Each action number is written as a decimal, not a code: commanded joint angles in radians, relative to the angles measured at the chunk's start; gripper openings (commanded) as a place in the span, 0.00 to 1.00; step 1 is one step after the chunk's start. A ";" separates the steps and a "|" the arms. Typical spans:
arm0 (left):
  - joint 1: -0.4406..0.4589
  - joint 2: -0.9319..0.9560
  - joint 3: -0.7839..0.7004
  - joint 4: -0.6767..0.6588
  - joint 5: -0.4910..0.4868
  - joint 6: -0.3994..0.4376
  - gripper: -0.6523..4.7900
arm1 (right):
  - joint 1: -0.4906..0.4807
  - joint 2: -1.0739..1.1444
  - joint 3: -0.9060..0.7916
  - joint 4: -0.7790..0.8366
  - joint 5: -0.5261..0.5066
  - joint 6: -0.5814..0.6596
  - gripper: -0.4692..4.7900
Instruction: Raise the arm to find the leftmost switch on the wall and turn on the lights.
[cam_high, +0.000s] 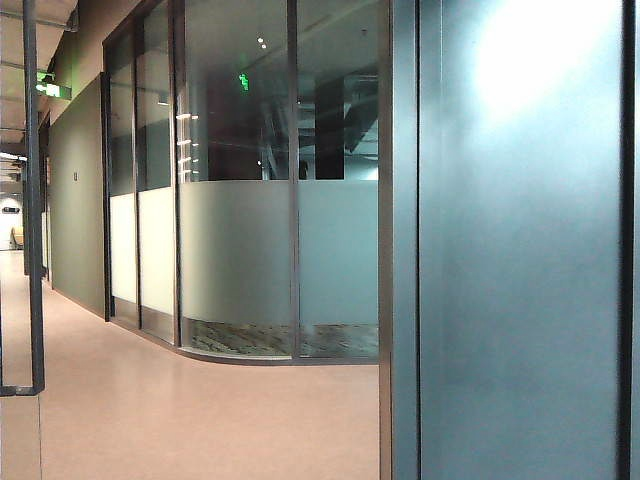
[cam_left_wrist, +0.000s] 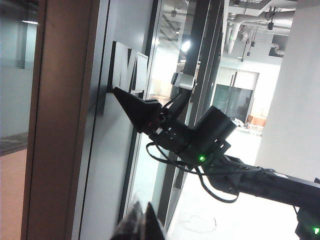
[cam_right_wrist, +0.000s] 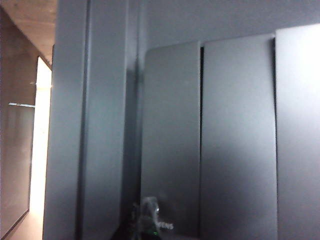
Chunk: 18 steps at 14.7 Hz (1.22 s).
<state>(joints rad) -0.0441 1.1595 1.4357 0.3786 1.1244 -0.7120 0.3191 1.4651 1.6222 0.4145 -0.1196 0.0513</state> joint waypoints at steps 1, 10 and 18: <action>0.002 -0.005 0.006 0.012 0.002 -0.003 0.11 | -0.008 0.003 0.004 0.014 0.033 -0.006 0.09; 0.002 -0.005 0.006 0.012 0.002 -0.003 0.11 | -0.011 -0.097 0.004 -0.042 0.047 -0.003 0.09; 0.002 -0.035 0.006 0.000 -0.010 0.002 0.11 | -0.011 -0.385 0.003 -0.444 -0.013 -0.003 0.09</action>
<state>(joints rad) -0.0437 1.1378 1.4357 0.3775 1.1217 -0.7116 0.3073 1.1042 1.6222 0.0200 -0.1333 0.0471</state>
